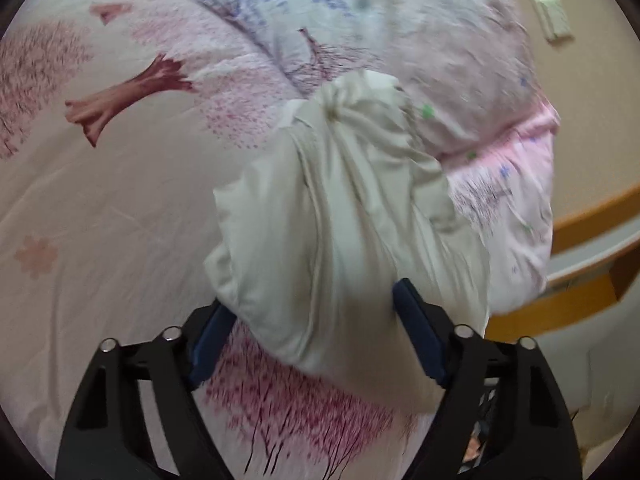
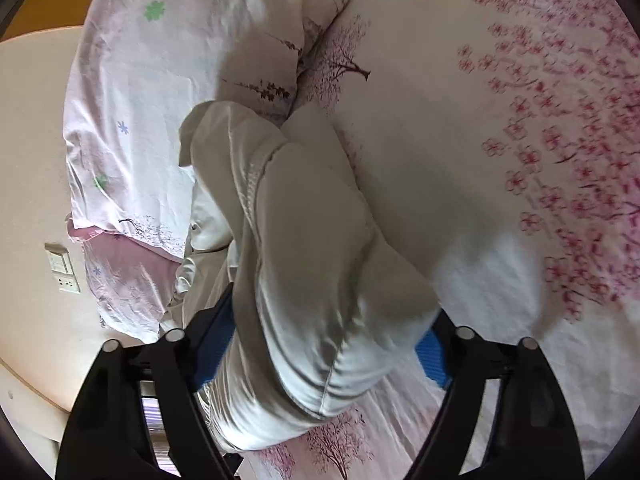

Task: Fold large clothes
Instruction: 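Grasp the folded jacket with both grippers and lift it toward the pillows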

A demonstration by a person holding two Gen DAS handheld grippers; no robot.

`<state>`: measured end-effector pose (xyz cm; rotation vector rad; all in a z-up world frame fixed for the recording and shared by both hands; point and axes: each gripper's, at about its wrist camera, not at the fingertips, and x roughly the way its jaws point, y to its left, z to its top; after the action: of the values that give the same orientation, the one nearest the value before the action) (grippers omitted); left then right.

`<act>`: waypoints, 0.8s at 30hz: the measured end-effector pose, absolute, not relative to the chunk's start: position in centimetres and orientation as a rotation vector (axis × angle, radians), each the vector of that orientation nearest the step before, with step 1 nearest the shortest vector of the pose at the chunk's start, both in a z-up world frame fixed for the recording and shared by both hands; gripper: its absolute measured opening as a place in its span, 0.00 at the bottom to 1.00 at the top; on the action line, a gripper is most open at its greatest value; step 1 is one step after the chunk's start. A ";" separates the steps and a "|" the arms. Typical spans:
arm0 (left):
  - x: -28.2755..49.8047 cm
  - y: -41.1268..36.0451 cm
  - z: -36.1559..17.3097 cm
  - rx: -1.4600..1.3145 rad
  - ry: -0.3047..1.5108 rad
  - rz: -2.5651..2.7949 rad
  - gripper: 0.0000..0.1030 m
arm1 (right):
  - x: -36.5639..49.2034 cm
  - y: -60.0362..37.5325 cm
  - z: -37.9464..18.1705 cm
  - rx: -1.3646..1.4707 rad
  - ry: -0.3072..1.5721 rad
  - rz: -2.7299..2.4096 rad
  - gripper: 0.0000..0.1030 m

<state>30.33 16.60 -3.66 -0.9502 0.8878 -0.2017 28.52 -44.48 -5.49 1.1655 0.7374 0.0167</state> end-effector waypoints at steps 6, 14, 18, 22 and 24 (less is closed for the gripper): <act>31.2 18.1 -4.7 -1.076 0.820 -0.187 0.32 | 28.2 -43.9 -4.8 1.108 0.676 0.052 0.34; 28.6 20.0 -0.7 -1.015 0.737 -0.224 0.20 | 25.8 -40.9 -1.3 1.003 0.630 0.139 0.25; 24.7 23.2 0.2 -1.014 0.705 -0.191 0.20 | 23.6 -37.7 -1.0 0.938 0.668 0.211 0.25; 20.1 26.4 -0.1 -1.021 0.701 -0.134 0.20 | 21.2 -34.7 -2.2 0.918 0.711 0.268 0.25; 17.9 27.7 -0.5 -1.024 0.705 -0.109 0.21 | 19.7 -33.5 -2.9 0.909 0.726 0.276 0.25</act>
<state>17.89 27.72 -0.54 -1.0243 0.7046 -0.1093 19.66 -33.48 -2.94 0.9089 0.7264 0.2762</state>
